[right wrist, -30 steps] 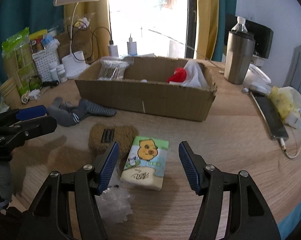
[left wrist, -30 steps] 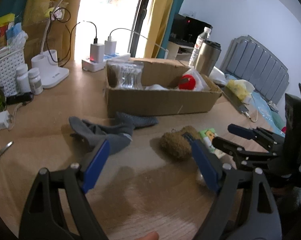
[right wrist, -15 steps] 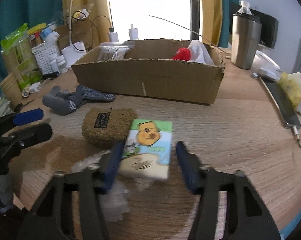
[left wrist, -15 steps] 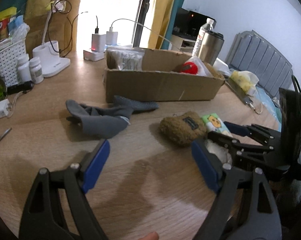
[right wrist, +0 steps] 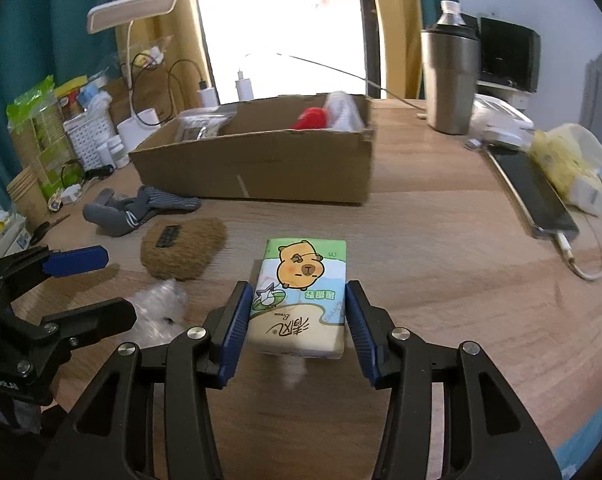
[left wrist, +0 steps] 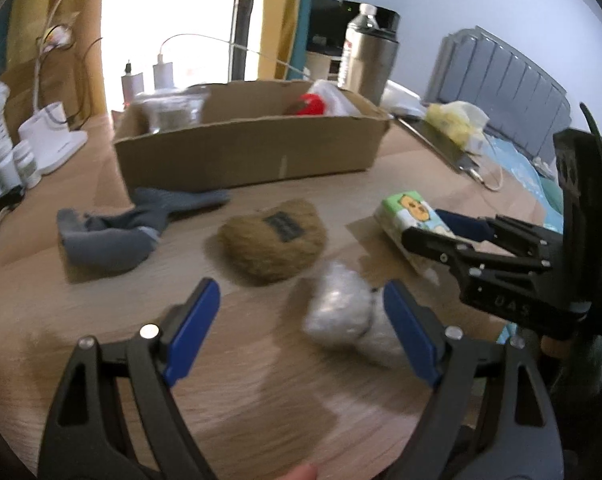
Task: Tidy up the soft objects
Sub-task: 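Grasp the cartoon tissue pack with the right gripper while the left moves to the bubble wrap, then grasp the white bubble-wrap bundle with the left gripper while the right holds the tissue pack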
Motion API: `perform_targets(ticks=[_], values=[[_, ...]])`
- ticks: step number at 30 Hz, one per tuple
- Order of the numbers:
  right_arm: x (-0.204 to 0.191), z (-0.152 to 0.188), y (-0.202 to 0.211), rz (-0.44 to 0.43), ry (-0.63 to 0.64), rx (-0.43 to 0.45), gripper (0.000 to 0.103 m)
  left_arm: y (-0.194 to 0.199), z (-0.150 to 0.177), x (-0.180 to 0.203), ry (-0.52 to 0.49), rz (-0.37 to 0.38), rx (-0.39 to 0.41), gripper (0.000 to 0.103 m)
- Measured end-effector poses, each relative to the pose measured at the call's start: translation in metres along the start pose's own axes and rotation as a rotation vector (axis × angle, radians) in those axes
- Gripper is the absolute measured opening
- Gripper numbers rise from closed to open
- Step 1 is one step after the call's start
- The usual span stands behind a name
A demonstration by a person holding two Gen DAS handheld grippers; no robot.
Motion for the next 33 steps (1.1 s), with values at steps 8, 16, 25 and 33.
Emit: perform_targets(ticks=[8, 16, 25, 33], values=[[0.023, 0.013, 0.014, 0.006, -0.038, 0.023, 0.05, -0.016, 0.004, 0.031, -0.063, 0.011, -0.047, 0.085], [0.037, 0.02, 0.021, 0.004, -0.064, 0.033, 0.05, -0.034, 0.011, 0.033, -0.076, -0.033, -0.096, 0.084], [0.032, 0.017, 0.022, 0.003, -0.049, 0.036, 0.05, -0.033, 0.013, 0.036, -0.12, -0.038, -0.093, 0.037], [0.021, 0.014, 0.022, 0.001, -0.026, 0.032, 0.05, -0.018, 0.009, 0.045, -0.143, 0.018, -0.046, 0.02]])
Point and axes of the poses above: each gripper's, at about its wrist camera, not at the fingertips, and y roughly against the way its jaws point, x to its right, z to its underside, the point moved 9 cm from there along -y, roughly the way its jaws point, and after that the axes turned 3 degrees about -x, right-handed, at the moved point
